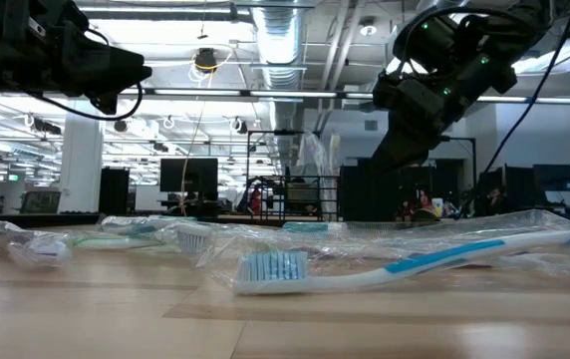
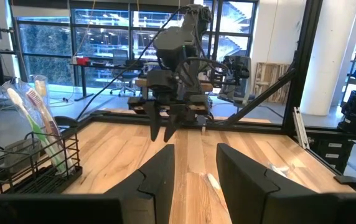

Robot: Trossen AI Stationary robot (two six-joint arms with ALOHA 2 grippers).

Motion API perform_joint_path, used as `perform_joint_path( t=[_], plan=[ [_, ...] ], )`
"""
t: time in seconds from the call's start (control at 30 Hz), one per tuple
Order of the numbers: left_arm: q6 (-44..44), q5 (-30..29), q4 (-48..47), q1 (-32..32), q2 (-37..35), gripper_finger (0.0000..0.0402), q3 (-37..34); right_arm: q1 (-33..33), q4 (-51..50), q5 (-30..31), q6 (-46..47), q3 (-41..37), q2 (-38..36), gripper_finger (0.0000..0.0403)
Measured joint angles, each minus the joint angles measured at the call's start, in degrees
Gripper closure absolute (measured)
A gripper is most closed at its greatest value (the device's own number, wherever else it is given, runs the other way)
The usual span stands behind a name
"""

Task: Pick & Place toothbrushing station
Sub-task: Put the bottom blue mouthwash into the mesh organizer

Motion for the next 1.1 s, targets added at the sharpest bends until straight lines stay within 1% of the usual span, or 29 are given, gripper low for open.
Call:
perform_joint_path(
  t=[0.13,0.2,0.37,0.57,0.83,1.1],
  plan=[
    [0.0,0.0,0.0,0.0,0.0,0.0289,0.0,1.8,1.4,2.7,2.6,-0.1,3.0,0.0285],
    [0.0,0.0,0.0,0.0,0.0,0.0289,0.0,2.4,5.4,2.7,2.9,0.2,6.1,0.0285],
    [0.0,0.0,0.0,0.0,0.0,0.0289,0.0,2.9,10.2,2.8,2.9,0.5,13.4,0.0285],
    [0.0,0.0,0.1,0.0,0.0,0.0289,0.0,2.6,11.8,3.0,2.9,1.7,18.9,0.0285],
    [0.0,0.0,0.1,0.0,0.0,0.0289,0.0,2.6,15.6,3.2,2.9,1.8,22.4,0.0285],
    [0.0,0.0,0.1,0.0,0.0,0.0289,0.0,2.0,18.0,4.3,3.0,1.8,23.4,0.0285]
  ],
)
